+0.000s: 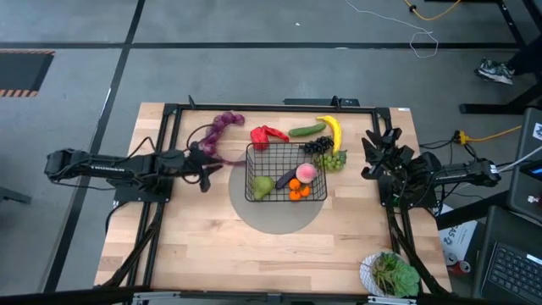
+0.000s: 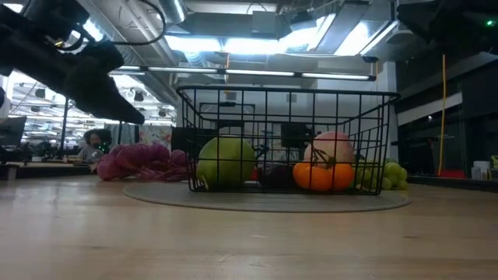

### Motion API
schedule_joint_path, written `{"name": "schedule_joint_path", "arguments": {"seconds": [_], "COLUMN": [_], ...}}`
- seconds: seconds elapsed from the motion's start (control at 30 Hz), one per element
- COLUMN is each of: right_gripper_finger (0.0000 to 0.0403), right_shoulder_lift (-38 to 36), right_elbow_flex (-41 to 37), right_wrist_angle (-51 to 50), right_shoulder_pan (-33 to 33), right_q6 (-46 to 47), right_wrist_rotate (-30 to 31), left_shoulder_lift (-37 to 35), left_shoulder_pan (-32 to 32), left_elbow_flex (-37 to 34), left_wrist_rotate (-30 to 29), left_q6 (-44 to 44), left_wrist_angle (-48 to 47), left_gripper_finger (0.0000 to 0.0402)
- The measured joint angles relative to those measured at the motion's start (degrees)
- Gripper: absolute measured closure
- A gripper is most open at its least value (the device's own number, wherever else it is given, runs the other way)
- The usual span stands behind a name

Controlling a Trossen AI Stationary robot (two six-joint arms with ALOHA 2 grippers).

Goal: Build produce basket
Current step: Put the banana into the wire basket

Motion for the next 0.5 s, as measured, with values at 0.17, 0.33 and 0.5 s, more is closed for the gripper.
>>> {"name": "schedule_joint_path", "arguments": {"seconds": [0.17,0.33,0.5], "right_gripper_finger": [0.0272,0.0272,0.0272], "right_shoulder_lift": [0.0,0.0,0.0], "right_elbow_flex": [0.0,0.0,0.0], "right_wrist_angle": [-0.1,-0.1,-0.1], "right_shoulder_pan": [0.0,0.0,0.0], "right_q6": [0.9,3.5,3.5], "right_wrist_rotate": [0.0,0.0,0.0], "left_shoulder_lift": [-6.1,-12.3,-17.0], "left_shoulder_pan": [0.0,0.0,-0.1], "left_elbow_flex": [-3.3,-6.1,-6.7], "left_wrist_rotate": [4.2,4.2,8.3], "left_q6": [4.5,4.5,4.8], "left_wrist_angle": [0.2,0.0,-1.5], "left_gripper_finger": [0.0305,0.0305,0.0305]}}
